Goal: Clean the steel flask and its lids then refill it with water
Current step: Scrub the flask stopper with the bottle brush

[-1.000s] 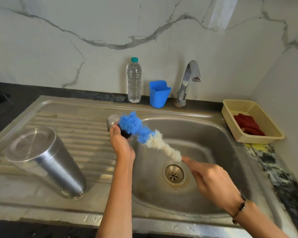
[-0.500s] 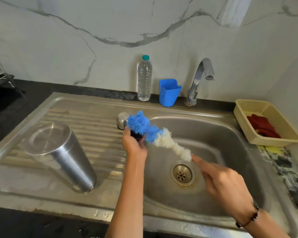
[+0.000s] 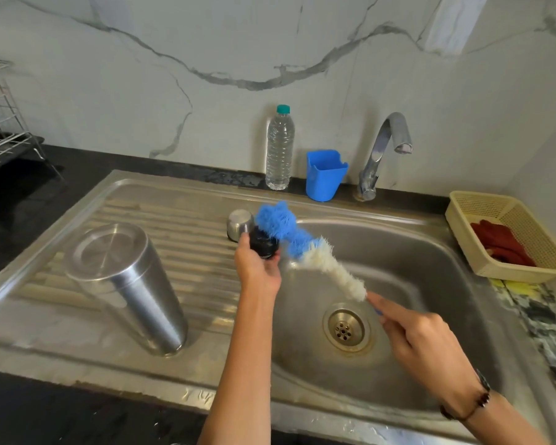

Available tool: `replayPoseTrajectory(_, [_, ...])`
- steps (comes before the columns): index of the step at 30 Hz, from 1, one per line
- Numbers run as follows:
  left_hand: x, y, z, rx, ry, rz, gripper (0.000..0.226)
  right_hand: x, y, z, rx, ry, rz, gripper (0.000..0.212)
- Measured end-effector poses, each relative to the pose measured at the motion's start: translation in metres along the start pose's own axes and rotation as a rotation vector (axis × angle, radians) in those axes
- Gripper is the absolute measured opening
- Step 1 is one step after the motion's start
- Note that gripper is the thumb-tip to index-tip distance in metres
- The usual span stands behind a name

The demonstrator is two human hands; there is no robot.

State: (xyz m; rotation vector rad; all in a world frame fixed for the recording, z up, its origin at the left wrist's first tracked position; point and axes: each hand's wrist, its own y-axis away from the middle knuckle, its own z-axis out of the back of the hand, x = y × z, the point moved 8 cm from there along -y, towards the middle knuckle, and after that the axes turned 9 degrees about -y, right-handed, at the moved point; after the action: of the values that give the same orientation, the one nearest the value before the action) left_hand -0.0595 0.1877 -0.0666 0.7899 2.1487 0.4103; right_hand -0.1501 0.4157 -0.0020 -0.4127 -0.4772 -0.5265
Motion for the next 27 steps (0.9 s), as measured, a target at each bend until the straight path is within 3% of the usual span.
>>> replayPoseTrajectory(3, [-0.001,-0.008,0.006,-0.004,0.044,0.019,0.038,-0.005,0.007,-0.006,0.042,-0.013,-0.034,0.053])
replayPoseTrajectory(11, [-0.004,0.011,-0.030,0.368,-0.102,0.010,0.041,0.001,-0.002,0.015,-0.081,-0.034,-0.008,0.050])
replayPoseTrajectory(15, [-0.006,0.002,-0.019,0.297,-0.083,-0.015,0.040,0.003,0.005,0.012,-0.060,-0.039,0.006,0.050])
replayPoseTrajectory(20, [0.006,0.005,-0.015,0.227,-0.311,0.021,0.056,0.003,-0.003,0.006,-0.079,-0.070,-0.010,0.052])
replayPoseTrajectory(27, [0.000,-0.004,0.000,0.157,-0.076,0.095,0.057,0.003,0.005,0.000,-0.015,-0.022,0.019,0.072])
